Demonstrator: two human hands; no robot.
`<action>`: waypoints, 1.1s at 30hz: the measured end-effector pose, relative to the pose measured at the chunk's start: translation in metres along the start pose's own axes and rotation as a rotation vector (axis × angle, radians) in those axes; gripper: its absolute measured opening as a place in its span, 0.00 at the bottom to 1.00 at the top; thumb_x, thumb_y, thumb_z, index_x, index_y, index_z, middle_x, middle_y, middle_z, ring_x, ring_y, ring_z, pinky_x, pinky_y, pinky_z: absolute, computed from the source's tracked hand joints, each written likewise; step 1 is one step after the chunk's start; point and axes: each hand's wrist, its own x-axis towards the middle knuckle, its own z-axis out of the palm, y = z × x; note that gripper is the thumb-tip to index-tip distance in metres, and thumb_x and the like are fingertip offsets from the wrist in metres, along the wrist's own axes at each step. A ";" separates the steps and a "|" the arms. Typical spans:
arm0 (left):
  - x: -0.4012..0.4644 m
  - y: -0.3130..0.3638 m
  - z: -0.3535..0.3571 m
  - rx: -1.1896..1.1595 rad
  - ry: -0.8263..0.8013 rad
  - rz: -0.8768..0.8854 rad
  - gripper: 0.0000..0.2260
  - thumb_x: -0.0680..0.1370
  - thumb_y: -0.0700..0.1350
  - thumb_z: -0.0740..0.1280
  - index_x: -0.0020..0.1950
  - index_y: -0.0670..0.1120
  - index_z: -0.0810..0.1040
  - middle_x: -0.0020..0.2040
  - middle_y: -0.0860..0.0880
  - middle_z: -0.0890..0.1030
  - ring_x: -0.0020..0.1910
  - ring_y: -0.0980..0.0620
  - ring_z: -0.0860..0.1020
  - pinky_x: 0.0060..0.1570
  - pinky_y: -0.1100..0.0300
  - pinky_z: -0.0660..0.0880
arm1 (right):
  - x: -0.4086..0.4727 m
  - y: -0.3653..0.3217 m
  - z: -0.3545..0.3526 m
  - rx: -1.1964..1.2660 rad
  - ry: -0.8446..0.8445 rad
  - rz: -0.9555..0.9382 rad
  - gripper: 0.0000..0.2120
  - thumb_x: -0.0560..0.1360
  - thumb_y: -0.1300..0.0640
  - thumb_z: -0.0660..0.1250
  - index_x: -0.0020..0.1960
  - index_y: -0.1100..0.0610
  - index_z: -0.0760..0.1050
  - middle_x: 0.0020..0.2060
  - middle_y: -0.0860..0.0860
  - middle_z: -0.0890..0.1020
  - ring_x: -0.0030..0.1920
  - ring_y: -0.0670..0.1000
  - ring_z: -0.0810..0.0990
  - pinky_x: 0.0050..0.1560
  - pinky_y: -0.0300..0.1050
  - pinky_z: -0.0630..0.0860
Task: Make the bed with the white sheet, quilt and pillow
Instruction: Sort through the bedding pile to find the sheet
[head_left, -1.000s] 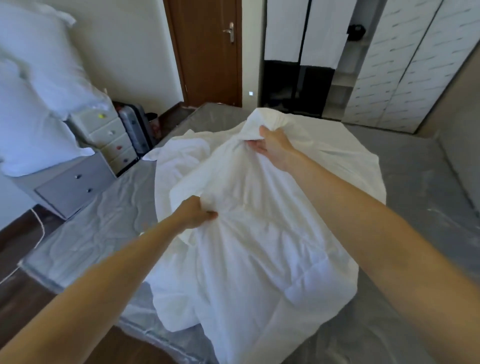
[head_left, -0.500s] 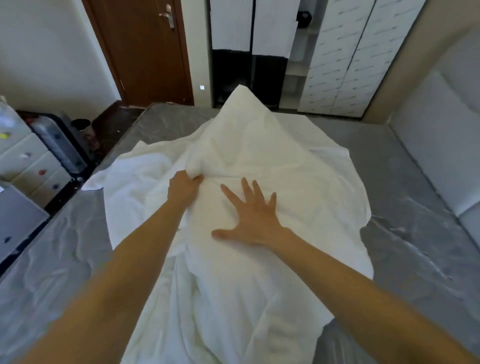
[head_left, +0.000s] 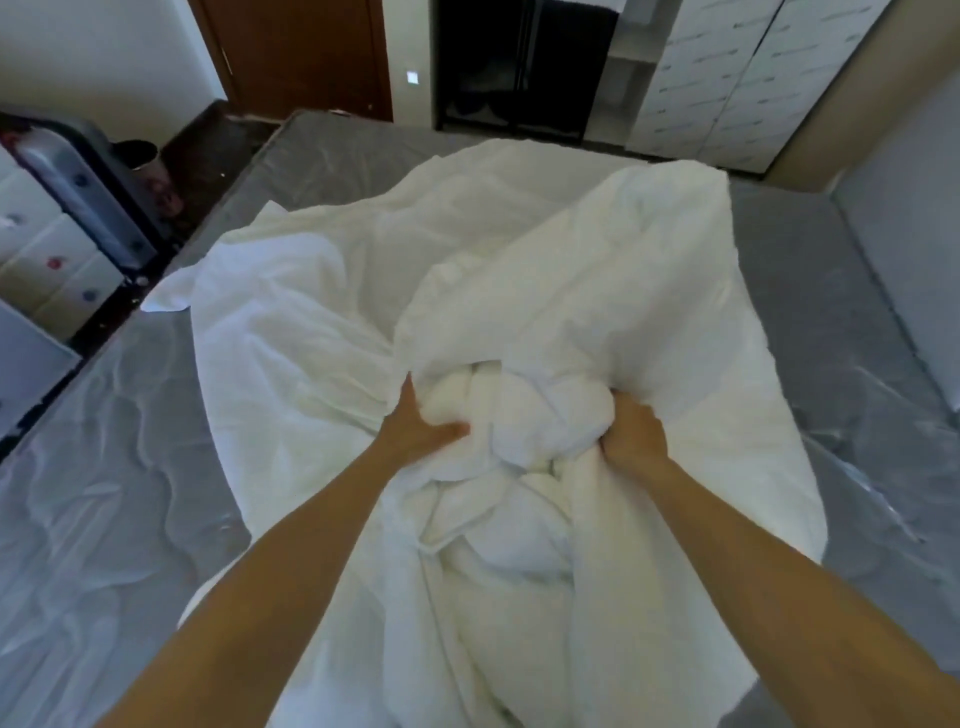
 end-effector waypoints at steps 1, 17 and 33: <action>-0.006 0.019 0.018 0.001 -0.034 0.061 0.57 0.58 0.67 0.75 0.78 0.53 0.48 0.76 0.50 0.60 0.73 0.47 0.63 0.70 0.49 0.62 | -0.001 0.012 -0.018 0.135 0.013 0.020 0.19 0.78 0.54 0.60 0.66 0.60 0.70 0.60 0.60 0.78 0.59 0.62 0.77 0.56 0.49 0.71; -0.107 0.162 0.233 0.295 -0.618 0.130 0.30 0.73 0.35 0.71 0.72 0.36 0.63 0.70 0.40 0.67 0.70 0.44 0.66 0.65 0.58 0.64 | -0.024 0.119 -0.114 0.165 -0.032 0.079 0.49 0.65 0.25 0.59 0.74 0.38 0.36 0.69 0.60 0.64 0.67 0.63 0.67 0.66 0.61 0.65; -0.108 0.223 0.262 -0.218 -0.248 0.272 0.12 0.78 0.43 0.65 0.60 0.40 0.76 0.52 0.43 0.80 0.51 0.48 0.78 0.48 0.57 0.75 | -0.031 0.169 -0.141 0.505 0.407 0.003 0.25 0.77 0.71 0.51 0.69 0.54 0.72 0.57 0.56 0.80 0.56 0.58 0.77 0.53 0.39 0.68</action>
